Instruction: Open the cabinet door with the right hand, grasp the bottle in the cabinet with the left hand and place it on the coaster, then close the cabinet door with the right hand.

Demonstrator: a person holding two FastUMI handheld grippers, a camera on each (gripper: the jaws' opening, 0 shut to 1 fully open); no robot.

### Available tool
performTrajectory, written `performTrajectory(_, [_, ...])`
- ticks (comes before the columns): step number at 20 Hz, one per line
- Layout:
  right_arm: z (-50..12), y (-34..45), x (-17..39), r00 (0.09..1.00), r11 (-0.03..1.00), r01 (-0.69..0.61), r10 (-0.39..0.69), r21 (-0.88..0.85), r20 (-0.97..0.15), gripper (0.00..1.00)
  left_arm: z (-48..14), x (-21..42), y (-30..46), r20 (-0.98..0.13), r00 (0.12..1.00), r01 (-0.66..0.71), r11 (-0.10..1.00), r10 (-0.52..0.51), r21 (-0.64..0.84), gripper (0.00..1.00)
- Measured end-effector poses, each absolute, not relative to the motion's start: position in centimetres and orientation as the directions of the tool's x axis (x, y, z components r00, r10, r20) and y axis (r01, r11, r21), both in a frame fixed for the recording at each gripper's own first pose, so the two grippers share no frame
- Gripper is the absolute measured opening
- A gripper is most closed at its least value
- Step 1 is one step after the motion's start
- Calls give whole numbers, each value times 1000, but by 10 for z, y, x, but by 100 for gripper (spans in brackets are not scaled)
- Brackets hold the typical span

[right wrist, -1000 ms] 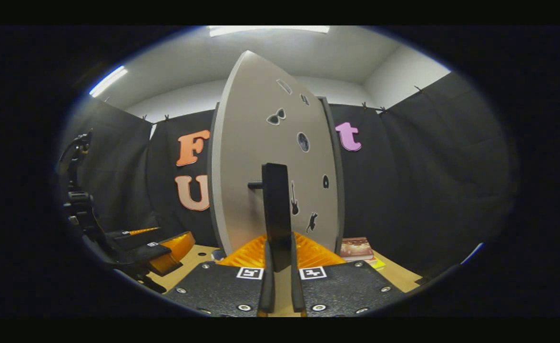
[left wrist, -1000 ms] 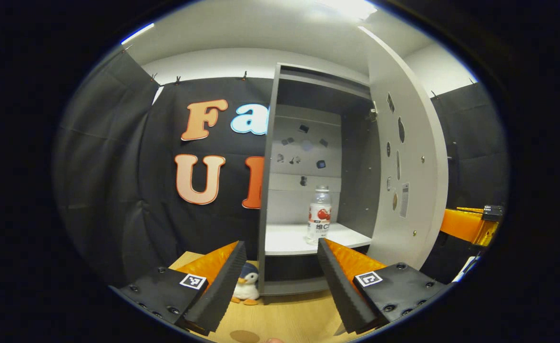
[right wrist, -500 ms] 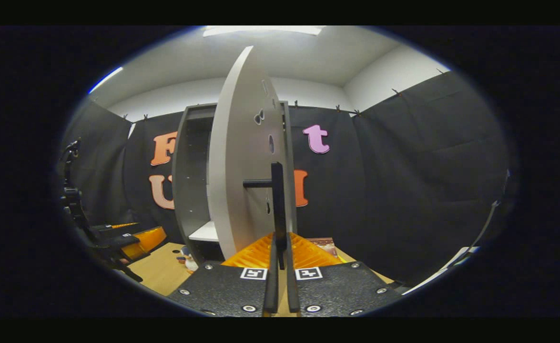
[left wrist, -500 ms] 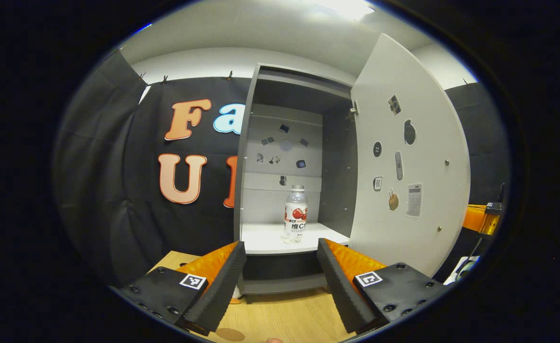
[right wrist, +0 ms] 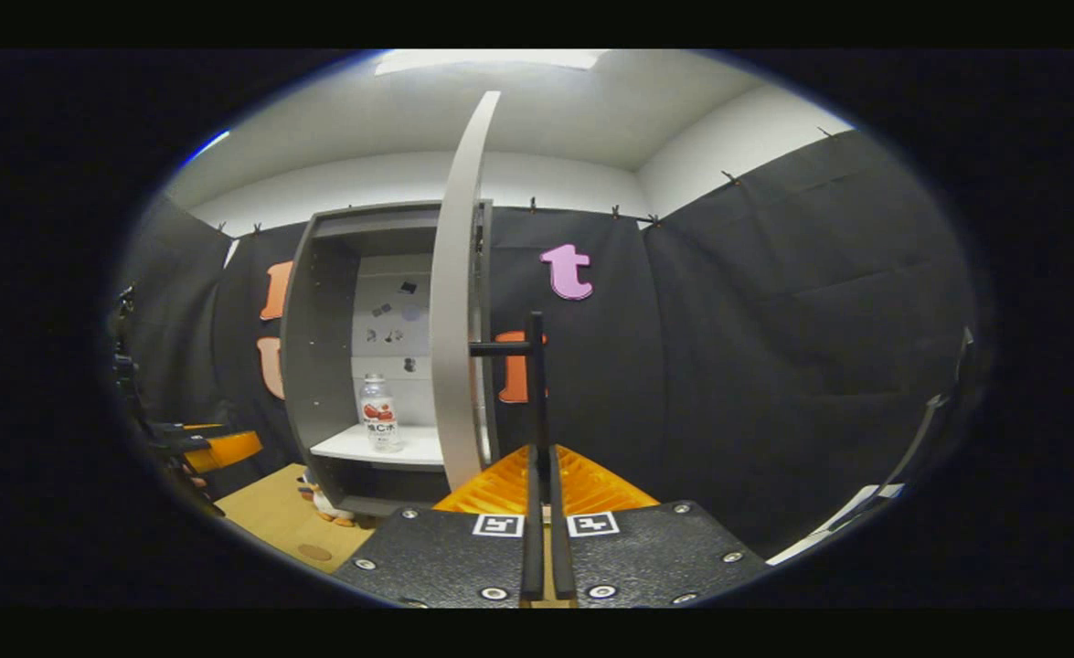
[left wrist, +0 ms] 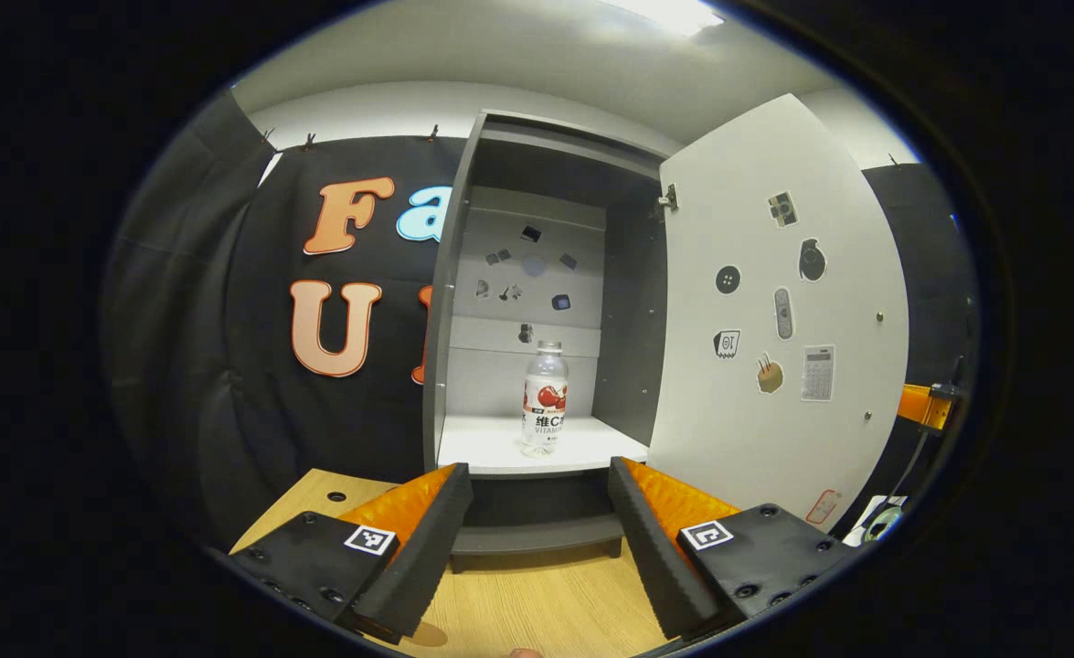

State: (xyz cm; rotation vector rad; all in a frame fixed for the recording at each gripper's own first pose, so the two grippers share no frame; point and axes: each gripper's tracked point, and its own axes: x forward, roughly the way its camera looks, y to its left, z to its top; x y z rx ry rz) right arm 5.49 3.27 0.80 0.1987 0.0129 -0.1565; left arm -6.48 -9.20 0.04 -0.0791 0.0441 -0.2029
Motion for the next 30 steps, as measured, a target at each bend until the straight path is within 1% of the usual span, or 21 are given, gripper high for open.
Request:
performTrajectory(1, [9,36,55,989,969,147,-145,200,-23,4,-2,-65,-94,-37,979,198,977,-202,-80,97])
performTrajectory(2, [9,33,56,989,970,147,-146,195,-21,0,-2,-65,-97,-38,979,197,977,-200,-78,97])
performTrajectory(3, [9,30,55,988,971,156,-155,180,-20,5,-3,-64,-99,-40,979,198,977,-201,-75,97])
performTrajectory(4, [7,27,54,987,973,161,-159,165,-28,5,-4,-63,-101,-42,979,199,977,-202,-71,97])
performTrajectory(5, [6,26,50,987,974,163,-159,154,-39,0,-5,-62,-103,-38,977,205,977,-208,-66,97])
performTrajectory(6, [5,28,49,987,975,161,-155,151,-47,12,-3,-60,-107,-28,975,218,974,-220,-64,98])
performTrajectory(7, [6,32,46,988,977,151,-145,153,-50,5,-3,-58,-111,-18,973,230,971,-232,-64,99])
performTrajectory(8, [7,34,45,989,978,145,-138,152,-53,6,-3,-56,-113,-13,971,238,969,-239,-67,96])
performTrajectory(9, [7,34,43,989,978,148,-141,145,-53,6,-4,-53,-114,-14,970,240,968,-241,-74,96])
performTrajectory(12, [8,37,39,988,977,153,-146,147,-58,20,-13,-42,-118,-34,968,243,965,-247,-96,98])
performTrajectory(13, [8,44,38,989,977,141,-132,163,-61,22,-14,-36,-118,-38,968,245,964,-250,-102,96])
performTrajectory(15, [10,59,38,993,974,111,-102,196,-54,17,-15,-21,-117,-34,965,255,961,-260,-107,98])
performTrajectory(16, [12,65,39,995,973,98,-91,208,-43,25,-16,-13,-118,-34,963,261,960,-266,-104,98])
performTrajectory(19, [11,79,46,996,975,84,-78,208,-38,34,-20,17,-118,-32,954,293,952,-297,-91,96])
performTrajectory(22, [7,91,59,996,981,84,-76,174,-53,46,-21,48,-119,-26,946,321,943,-324,-90,98])
performTrajectory(25, [4,106,73,996,984,78,-71,160,-48,69,-28,83,-120,-25,935,351,933,-354,-81,96])
performTrajectory(26, [4,109,78,996,984,81,-75,161,-43,74,-30,94,-121,-28,930,363,929,-366,-79,98])
performTrajectory(27, [4,111,83,996,983,87,-82,159,-36,74,-33,106,-123,-31,924,378,922,-381,-79,96])
performTrajectory(28, [3,112,89,995,983,98,-94,158,-34,86,-37,116,-126,-38,916,395,915,-399,-79,96])
performTrajectory(29, [0,113,96,994,982,111,-106,155,-36,85,-42,127,-129,-44,911,406,910,-410,-79,98])
performTrajectory(30, [-4,115,103,992,981,122,-117,152,-43,88,-47,139,-131,-56,907,413,907,-418,-80,96])
